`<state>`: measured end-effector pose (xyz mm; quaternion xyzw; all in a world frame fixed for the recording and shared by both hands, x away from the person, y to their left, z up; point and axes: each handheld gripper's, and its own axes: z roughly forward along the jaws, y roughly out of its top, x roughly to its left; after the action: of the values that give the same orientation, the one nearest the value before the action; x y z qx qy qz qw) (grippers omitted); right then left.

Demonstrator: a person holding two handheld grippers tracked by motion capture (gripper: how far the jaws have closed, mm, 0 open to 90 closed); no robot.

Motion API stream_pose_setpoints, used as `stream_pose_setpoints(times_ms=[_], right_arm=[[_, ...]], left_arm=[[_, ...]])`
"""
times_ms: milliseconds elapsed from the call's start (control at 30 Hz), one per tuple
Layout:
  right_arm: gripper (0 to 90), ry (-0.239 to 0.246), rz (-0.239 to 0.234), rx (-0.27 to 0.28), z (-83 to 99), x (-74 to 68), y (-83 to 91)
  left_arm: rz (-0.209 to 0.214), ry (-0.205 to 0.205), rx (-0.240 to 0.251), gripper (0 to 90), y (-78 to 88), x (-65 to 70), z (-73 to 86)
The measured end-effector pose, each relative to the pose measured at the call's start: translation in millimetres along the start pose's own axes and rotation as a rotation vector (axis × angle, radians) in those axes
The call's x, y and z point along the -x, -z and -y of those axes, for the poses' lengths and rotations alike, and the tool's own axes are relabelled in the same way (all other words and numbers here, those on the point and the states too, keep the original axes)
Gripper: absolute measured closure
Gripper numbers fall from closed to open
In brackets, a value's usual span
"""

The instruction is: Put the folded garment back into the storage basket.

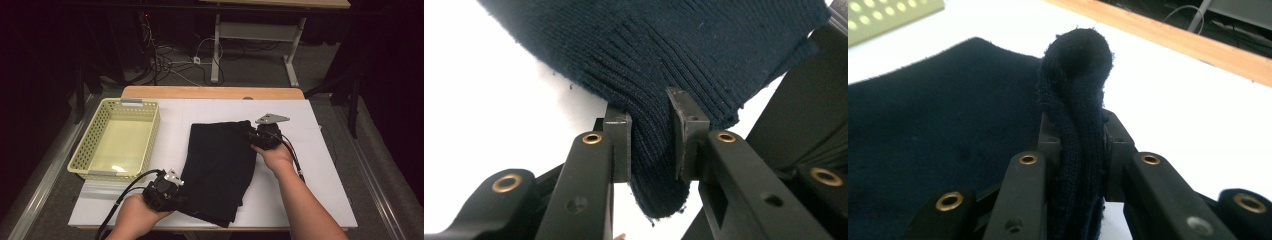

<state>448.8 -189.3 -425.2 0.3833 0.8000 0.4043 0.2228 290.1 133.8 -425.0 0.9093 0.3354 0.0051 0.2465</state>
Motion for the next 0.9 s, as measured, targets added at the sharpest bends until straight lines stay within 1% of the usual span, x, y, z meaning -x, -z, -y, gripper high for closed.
stream_pose_setpoints(times_ms=[67, 200, 267, 333, 467, 533, 600, 733, 800, 833, 900], right_arm=[[77.5, 0.003, -0.006, 0.013, -3.0, -1.8, 2.8], [77.7, 0.029, -0.022, 0.041, -10.6, -8.7, 5.8], [77.7, 0.038, -0.027, 0.048, -13.8, -13.0, 5.2], [77.6, 0.043, -0.036, 0.061, -16.8, -17.3, 3.0], [77.6, 0.038, -0.061, 0.082, -19.6, -24.2, -5.5], [77.6, 0.029, -0.062, 0.074, -16.5, -25.4, -12.3], [77.5, 0.019, -0.056, 0.056, -10.1, -24.2, -20.9], [77.4, -0.027, -0.037, 0.012, 8.9, -15.1, -35.8], [77.3, -0.05, -0.035, -0.009, 18.8, -10.6, -41.2], [77.3, -0.052, -0.035, -0.016, 22.8, -8.9, -43.6], [77.2, -0.07, -0.039, -0.024, 28.0, -7.1, -46.1]], left_arm=[[0.002, 0.013, -0.012, 72.8, 5.7, -2.7, -2.4], [-0.028, 0.009, -0.047, 73.1, 13.9, -6.6, -2.3], [-0.036, 0.019, -0.06, 73.2, 17.7, -9.6, 0.5], [-0.049, 0.027, -0.074, 73.2, 22.3, -12.6, 3.8], [-0.062, 0.039, -0.103, 73.2, 29.1, -18.4, 9.1], [-0.064, 0.041, -0.122, 73.2, 27.9, -20.4, 9.5], [-0.065, 0.032, -0.151, 73.2, 23.7, -21.6, 8.0], [-0.062, 0.024, -0.212, 73.1, 13.0, -23.9, 3.6], [-0.062, 0.021, -0.239, 73.1, 8.3, -25.3, 2.0], [-0.062, 0.021, -0.249, 73.1, 6.4, -26.0, 1.2], [-0.062, 0.017, -0.267, 73.1, 3.4, -26.9, -0.2]])
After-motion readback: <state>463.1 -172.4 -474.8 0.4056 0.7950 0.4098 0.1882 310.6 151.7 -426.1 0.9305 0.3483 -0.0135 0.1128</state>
